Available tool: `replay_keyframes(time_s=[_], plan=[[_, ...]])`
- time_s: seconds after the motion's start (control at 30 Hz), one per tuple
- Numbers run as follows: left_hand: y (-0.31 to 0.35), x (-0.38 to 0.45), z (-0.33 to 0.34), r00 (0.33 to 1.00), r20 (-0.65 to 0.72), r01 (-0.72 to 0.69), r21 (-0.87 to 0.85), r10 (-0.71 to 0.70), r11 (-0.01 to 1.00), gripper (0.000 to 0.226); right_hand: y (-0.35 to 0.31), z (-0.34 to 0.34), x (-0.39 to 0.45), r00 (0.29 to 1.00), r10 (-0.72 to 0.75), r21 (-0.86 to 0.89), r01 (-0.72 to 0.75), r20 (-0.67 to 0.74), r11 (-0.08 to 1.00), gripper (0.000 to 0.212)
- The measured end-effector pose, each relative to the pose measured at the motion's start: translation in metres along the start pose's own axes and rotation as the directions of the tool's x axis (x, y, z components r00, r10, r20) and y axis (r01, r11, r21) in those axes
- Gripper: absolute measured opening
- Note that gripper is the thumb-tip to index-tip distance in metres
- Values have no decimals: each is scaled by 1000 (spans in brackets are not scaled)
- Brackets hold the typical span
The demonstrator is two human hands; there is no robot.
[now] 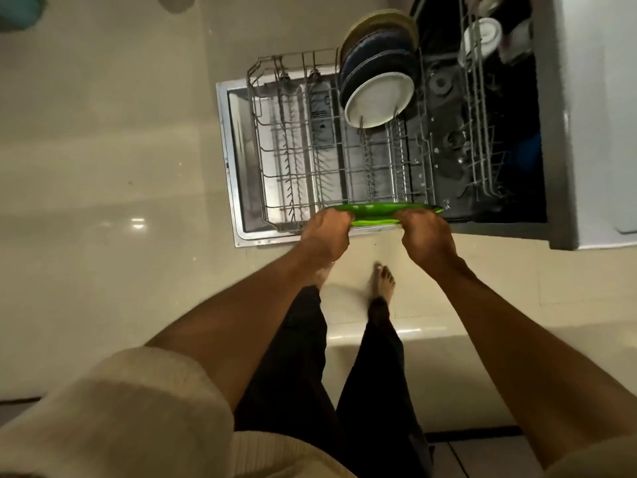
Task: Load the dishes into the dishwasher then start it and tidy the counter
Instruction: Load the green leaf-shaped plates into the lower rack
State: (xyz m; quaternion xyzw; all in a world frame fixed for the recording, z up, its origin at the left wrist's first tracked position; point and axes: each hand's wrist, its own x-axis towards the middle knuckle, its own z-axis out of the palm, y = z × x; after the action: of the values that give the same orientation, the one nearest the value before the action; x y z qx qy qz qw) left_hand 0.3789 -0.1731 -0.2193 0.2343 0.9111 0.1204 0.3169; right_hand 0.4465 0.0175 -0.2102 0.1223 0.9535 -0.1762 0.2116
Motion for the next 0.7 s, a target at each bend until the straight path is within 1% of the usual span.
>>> replay_keyframes(time_s=[0.17,0.33,0.5,0.7], plan=[[9,22,43,995,-51,82,-65,-86,995,19,40,20,15,997,-53,-54,56,54,997,51],[18,47,90,983,-83,149,-155,-164,977,19,81,41,35,992,-107,-41,110,72,993,53],[25,68,122,979,-85,159,-231,-183,960,19,110,62,51,988,-140,-42,142,58,989,51],[22,97,137,985,-69,139,-243,-160,960,17,132,84,66,990,-121,-13,122,75,992,48]])
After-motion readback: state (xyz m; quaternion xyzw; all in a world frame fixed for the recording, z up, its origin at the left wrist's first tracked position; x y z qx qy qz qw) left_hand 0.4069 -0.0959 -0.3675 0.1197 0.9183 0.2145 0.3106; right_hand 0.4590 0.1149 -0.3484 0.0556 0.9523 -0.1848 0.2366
